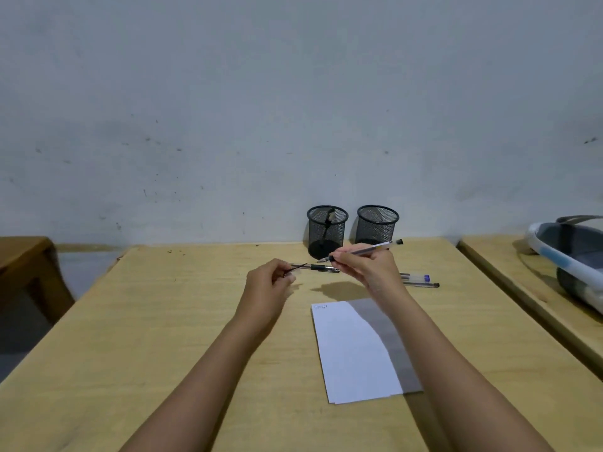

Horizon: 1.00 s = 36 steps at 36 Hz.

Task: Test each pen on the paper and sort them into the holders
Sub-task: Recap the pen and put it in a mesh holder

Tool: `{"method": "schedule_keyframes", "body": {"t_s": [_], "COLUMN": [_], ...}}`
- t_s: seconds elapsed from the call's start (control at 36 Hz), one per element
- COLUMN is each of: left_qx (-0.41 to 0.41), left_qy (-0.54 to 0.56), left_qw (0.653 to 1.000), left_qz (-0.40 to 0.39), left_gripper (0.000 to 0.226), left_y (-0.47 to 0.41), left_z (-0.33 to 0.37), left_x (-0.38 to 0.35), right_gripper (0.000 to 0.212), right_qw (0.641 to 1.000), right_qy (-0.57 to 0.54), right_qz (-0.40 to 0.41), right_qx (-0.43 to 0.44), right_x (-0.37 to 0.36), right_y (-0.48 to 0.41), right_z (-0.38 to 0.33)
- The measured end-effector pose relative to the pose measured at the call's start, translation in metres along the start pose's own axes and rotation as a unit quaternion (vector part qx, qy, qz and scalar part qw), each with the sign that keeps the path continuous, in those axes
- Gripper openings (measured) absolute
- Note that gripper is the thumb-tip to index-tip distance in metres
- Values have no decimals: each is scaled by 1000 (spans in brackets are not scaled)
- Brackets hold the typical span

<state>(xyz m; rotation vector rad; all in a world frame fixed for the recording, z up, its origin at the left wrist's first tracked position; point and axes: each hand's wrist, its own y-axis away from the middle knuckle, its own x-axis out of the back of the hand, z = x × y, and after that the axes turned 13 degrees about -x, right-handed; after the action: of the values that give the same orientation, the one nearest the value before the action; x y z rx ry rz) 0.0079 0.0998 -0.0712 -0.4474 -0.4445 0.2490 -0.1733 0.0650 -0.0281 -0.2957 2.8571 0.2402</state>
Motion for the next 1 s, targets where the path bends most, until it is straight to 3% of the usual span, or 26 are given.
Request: {"method": "schedule_keyframes", "body": {"t_s": [0.11, 0.44, 0.61, 1.0], "left_qx": [-11, -42, -45, -57], "left_qy": [95, 150, 154, 204], "left_qw": [995, 988, 987, 977], "left_qz": [23, -5, -3, -35], "left_gripper": [19, 20, 20, 19], "left_y": [-5, -13, -14, -18], "left_z": [19, 39, 42, 54], "left_x": [-5, 0, 9, 6], "right_gripper": [6, 3, 5, 11], "right_qw": [1000, 999, 997, 997], "right_qy": [-30, -27, -76, -28], "right_qz": [-1, -26, -6, -53], "right_qx": [-1, -4, 6, 48], "right_x": [-2, -1, -1, -8], "right_y": [4, 16, 18, 25], "right_z": [-1, -18, -27, -19]}}
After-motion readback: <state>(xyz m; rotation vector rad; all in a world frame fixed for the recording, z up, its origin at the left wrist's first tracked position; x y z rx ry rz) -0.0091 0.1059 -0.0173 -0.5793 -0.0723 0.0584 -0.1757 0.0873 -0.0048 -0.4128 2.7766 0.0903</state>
